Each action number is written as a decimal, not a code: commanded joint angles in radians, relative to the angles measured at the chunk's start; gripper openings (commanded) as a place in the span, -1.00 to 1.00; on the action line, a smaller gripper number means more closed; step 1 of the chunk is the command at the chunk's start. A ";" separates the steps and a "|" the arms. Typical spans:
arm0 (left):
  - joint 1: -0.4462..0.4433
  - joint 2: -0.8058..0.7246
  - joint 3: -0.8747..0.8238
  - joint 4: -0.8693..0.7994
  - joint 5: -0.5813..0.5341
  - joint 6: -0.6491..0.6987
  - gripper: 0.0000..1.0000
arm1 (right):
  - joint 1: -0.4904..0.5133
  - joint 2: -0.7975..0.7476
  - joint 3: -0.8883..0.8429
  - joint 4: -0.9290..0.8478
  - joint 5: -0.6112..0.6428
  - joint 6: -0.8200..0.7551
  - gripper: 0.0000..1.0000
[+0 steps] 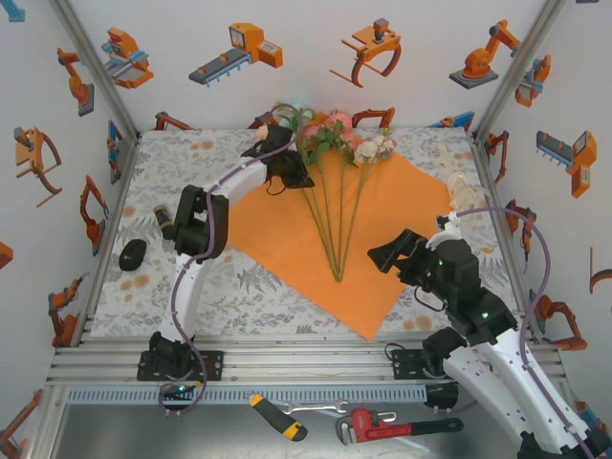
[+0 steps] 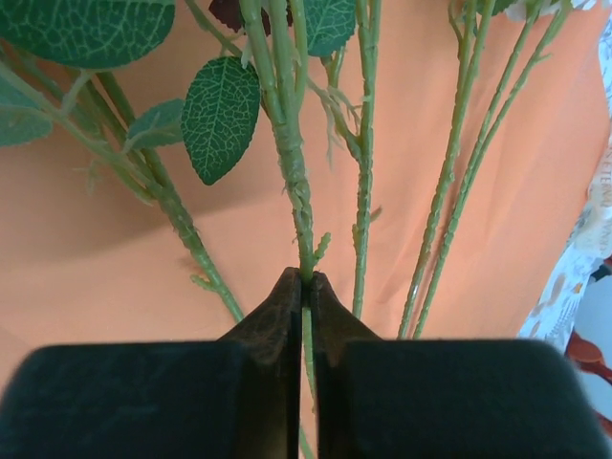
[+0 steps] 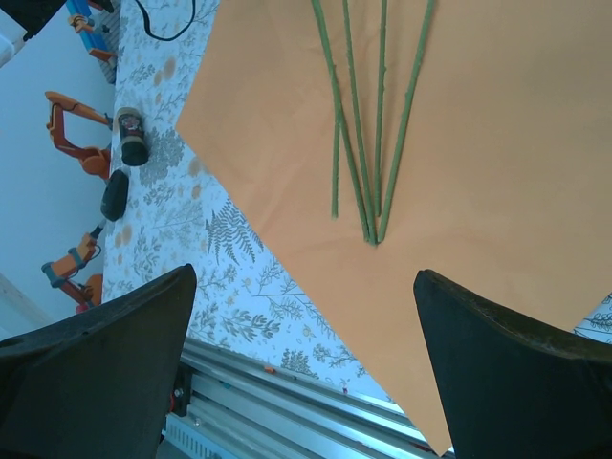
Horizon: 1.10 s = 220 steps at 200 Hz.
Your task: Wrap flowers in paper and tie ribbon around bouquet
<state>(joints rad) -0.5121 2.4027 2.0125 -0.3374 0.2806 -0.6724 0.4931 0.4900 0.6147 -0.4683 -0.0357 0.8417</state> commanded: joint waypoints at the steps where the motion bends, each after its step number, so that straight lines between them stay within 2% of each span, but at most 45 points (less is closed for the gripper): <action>1: -0.003 0.003 0.041 -0.044 0.008 0.053 -0.58 | -0.004 0.006 0.028 -0.008 0.017 0.006 0.72; 27: -0.004 -0.024 0.051 -0.054 0.015 0.059 -0.40 | -0.004 0.018 0.035 -0.004 0.022 0.005 0.72; 56: -0.004 -0.080 0.052 -0.070 0.014 0.071 -0.40 | -0.004 0.032 0.043 0.000 0.023 0.002 0.72; 76: -0.006 -0.183 0.001 -0.063 0.014 0.081 -0.38 | -0.004 0.032 0.043 -0.002 0.039 -0.007 0.72; 91: -0.013 -0.329 -0.140 0.007 -0.010 0.086 -0.37 | -0.005 0.048 0.042 -0.003 0.054 -0.016 0.74; 122: -0.020 -0.690 -0.592 0.255 -0.073 0.046 -0.22 | -0.008 0.172 0.070 -0.054 0.083 -0.007 0.74; 139: -0.039 -0.840 -0.767 0.275 -0.118 0.068 -0.13 | -0.041 0.253 0.086 -0.126 0.106 0.024 0.76; 169: -0.130 -0.992 -0.917 0.181 -0.163 0.253 0.05 | -0.139 0.342 0.018 -0.147 -0.012 0.071 0.75; 195: -0.232 -1.065 -0.988 0.130 -0.205 0.410 0.17 | -0.151 0.359 -0.062 -0.150 -0.039 0.077 0.75; 220: -0.289 -1.102 -1.044 0.161 -0.206 0.456 0.16 | -0.151 0.370 -0.122 -0.130 -0.091 0.078 0.75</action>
<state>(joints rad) -0.7670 1.3602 1.0035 -0.1787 0.1036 -0.3481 0.3481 0.8539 0.5407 -0.5911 -0.0616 0.8959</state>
